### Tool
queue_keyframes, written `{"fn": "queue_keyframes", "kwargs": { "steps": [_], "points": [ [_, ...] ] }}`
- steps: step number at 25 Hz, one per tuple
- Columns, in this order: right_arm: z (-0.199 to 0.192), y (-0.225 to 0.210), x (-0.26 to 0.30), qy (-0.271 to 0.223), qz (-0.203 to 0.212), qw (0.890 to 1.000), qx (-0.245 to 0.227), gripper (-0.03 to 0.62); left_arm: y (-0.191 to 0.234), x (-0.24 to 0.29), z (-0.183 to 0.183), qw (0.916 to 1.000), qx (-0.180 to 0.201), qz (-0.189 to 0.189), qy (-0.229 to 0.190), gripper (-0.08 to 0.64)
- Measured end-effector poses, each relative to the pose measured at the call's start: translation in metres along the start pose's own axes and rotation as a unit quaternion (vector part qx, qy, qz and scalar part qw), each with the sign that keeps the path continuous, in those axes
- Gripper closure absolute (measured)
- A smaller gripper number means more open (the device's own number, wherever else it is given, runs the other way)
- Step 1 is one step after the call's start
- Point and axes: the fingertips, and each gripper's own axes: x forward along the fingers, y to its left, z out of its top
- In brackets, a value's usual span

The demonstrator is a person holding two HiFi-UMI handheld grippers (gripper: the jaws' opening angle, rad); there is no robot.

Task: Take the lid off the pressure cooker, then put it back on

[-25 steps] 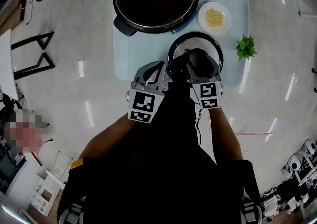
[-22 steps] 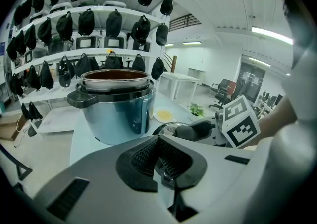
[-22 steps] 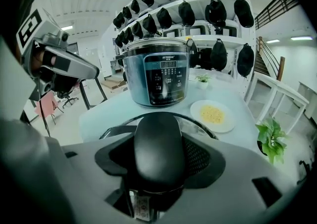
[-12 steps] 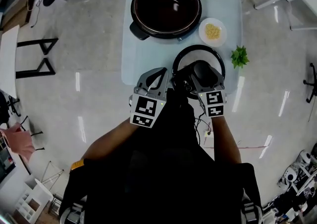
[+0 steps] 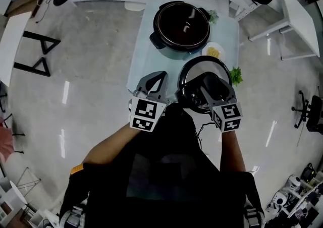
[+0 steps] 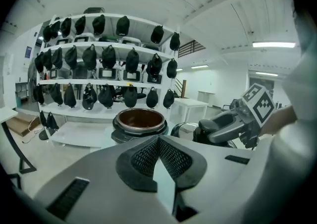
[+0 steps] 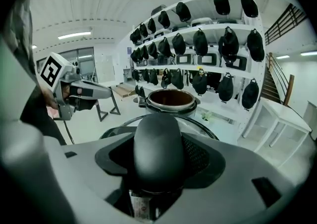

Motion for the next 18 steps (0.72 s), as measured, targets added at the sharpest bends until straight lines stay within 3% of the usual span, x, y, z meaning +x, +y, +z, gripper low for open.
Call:
{"fn": "queue_keyframes", "kwargs": {
  "steps": [8,13,18],
  "points": [
    [0.067,-0.005,-0.008,-0.041,0.05,0.997,-0.048,0.304,0.021,-0.008,0.011,0.9987,-0.022,0.043,-0.015,0.552],
    [0.114,-0.023,0.021,-0.056,0.097,0.987,-0.112,0.304,0.037,-0.002,0.025,0.9961,-0.031,0.08,-0.023,0.552],
    [0.152,-0.04,0.063,-0.059,0.154,0.974,-0.156,0.304,0.057,0.003,0.037,0.9883,-0.053,0.142,-0.02,0.552]
  ]
}}
